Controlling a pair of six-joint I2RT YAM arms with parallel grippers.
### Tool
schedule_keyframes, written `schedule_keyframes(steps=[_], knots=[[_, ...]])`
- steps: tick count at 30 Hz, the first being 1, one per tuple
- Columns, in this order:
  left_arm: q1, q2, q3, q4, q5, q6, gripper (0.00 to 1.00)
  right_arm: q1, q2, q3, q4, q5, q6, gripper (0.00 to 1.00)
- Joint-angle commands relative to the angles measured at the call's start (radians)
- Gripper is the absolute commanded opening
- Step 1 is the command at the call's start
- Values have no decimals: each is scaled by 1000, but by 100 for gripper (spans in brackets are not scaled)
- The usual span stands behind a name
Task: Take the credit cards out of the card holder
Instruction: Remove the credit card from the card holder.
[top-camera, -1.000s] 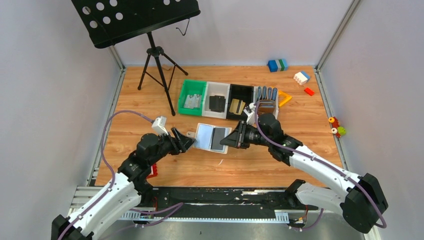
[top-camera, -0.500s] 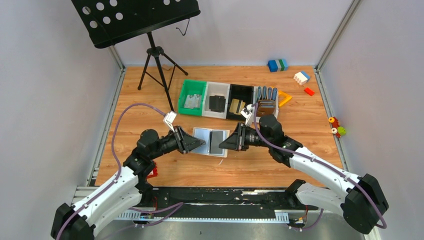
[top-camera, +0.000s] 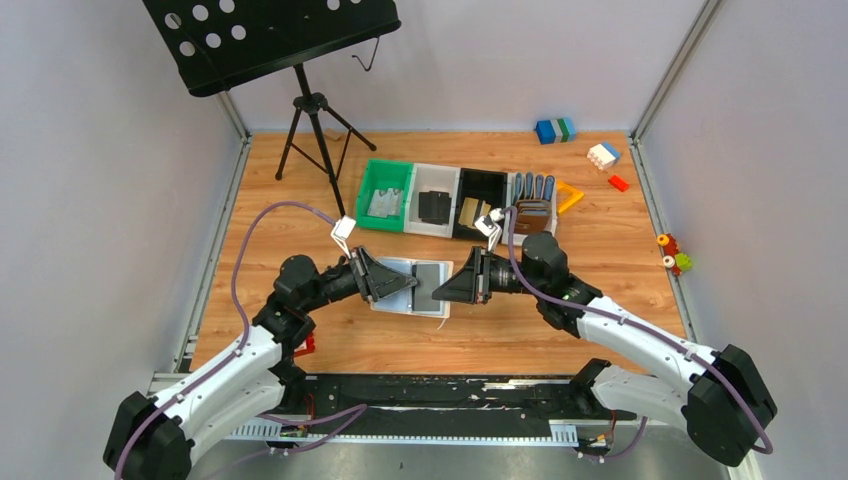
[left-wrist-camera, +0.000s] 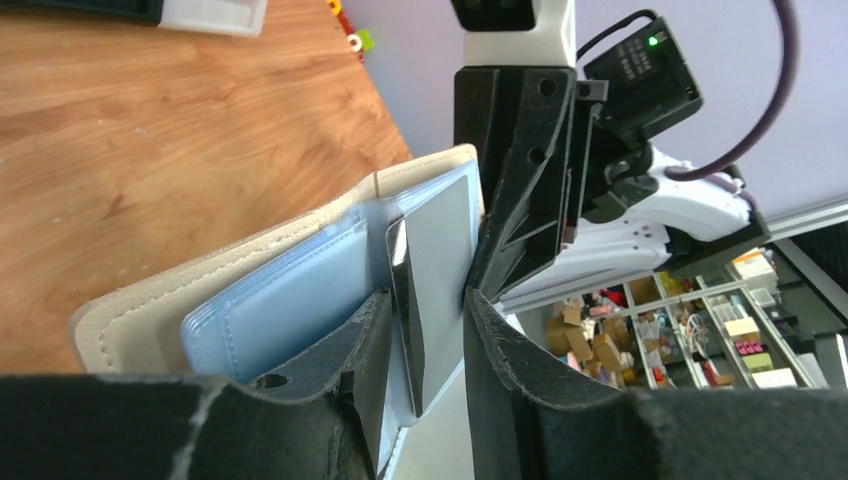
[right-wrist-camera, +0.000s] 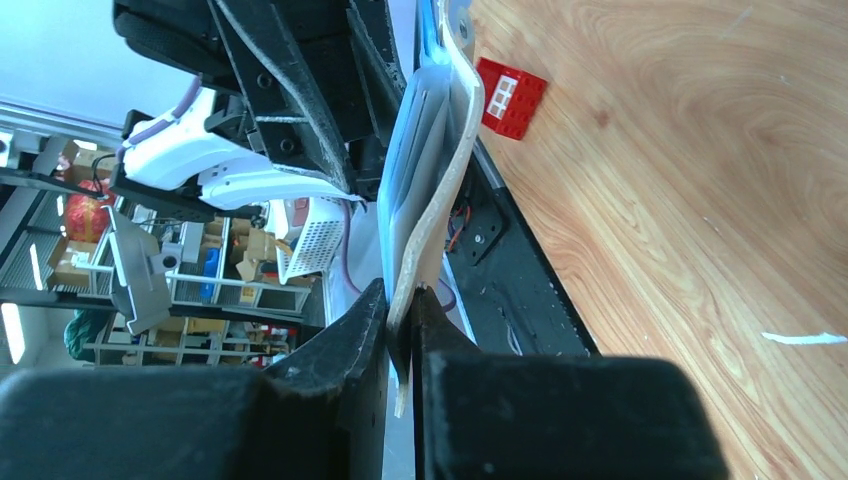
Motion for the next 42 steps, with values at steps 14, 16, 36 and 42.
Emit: schedule_keyframes(steps=[14, 16, 36, 42], knots=[[5, 44, -26, 357, 73, -168, 16, 24, 27, -8, 263, -127, 68, 0], [5, 52, -20, 357, 107, -157, 16, 24, 29, -7, 264, -127, 66, 0], [44, -43, 3, 4, 47, 11, 0, 1, -67, -1, 99, 5, 10, 6], [71, -50, -9, 5, 53, 8, 0, -9, -77, -17, 101, -3, 19, 4]])
